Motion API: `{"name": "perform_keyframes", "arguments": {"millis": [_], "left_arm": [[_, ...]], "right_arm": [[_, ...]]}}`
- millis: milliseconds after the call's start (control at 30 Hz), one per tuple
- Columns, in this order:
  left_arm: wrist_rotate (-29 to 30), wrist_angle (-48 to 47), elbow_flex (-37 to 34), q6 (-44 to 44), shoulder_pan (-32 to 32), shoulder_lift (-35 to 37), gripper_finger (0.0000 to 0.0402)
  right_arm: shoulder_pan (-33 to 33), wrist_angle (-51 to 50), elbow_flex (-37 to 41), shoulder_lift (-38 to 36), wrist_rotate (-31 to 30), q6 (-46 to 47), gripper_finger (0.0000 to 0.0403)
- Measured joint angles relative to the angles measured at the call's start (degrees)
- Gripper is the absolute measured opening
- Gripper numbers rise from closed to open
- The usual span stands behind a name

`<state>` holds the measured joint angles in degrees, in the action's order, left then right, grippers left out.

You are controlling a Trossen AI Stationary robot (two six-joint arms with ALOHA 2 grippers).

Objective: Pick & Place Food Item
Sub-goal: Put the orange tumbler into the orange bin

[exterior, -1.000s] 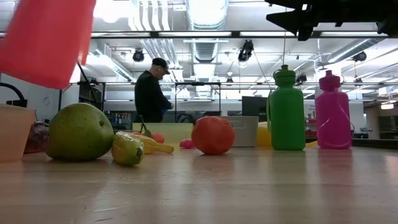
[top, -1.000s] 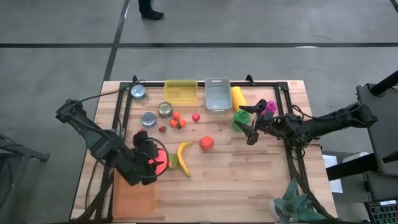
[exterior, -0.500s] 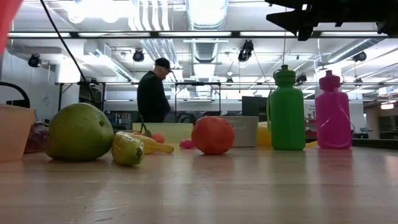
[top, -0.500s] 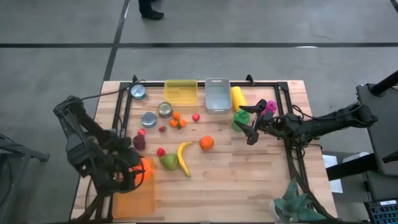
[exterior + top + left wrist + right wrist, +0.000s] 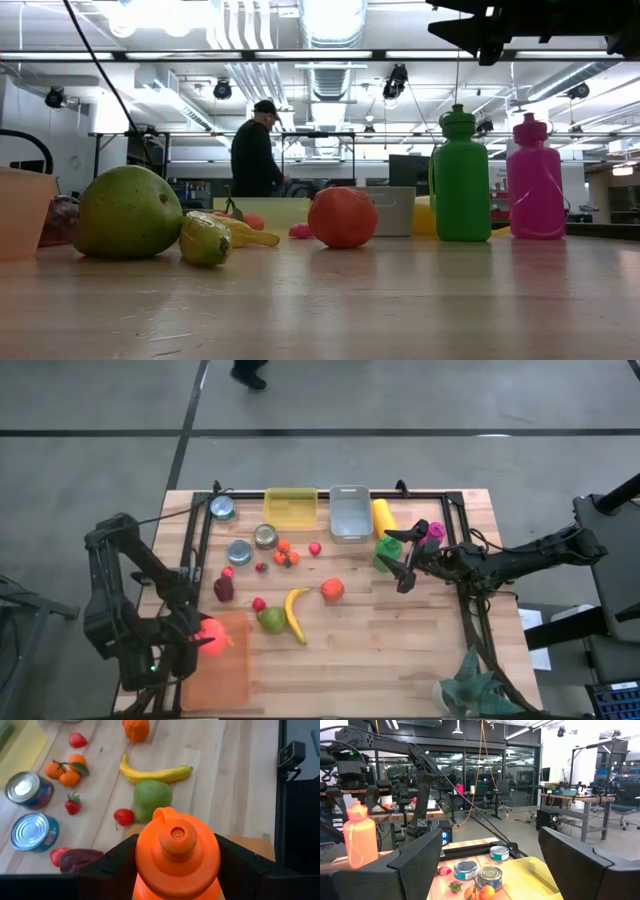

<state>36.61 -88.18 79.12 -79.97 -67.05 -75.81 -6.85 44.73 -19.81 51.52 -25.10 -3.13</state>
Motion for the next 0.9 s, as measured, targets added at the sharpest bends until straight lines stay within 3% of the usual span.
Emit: {"name": "perform_keyframes", "arguments": {"millis": [233,900], "left_arm": [[0.2,-0.9,-4.1,-9.4,-4.6,0.0,0.0221],[-2.4,1.4,-15.2,-22.7,-11.1,0.0,0.0222]], "right_arm": [[0.0,0.0,0.0,0.0,0.0,0.1,0.0328],[0.0,-0.1,0.0,0.0,0.0,0.1,0.0328]]}}
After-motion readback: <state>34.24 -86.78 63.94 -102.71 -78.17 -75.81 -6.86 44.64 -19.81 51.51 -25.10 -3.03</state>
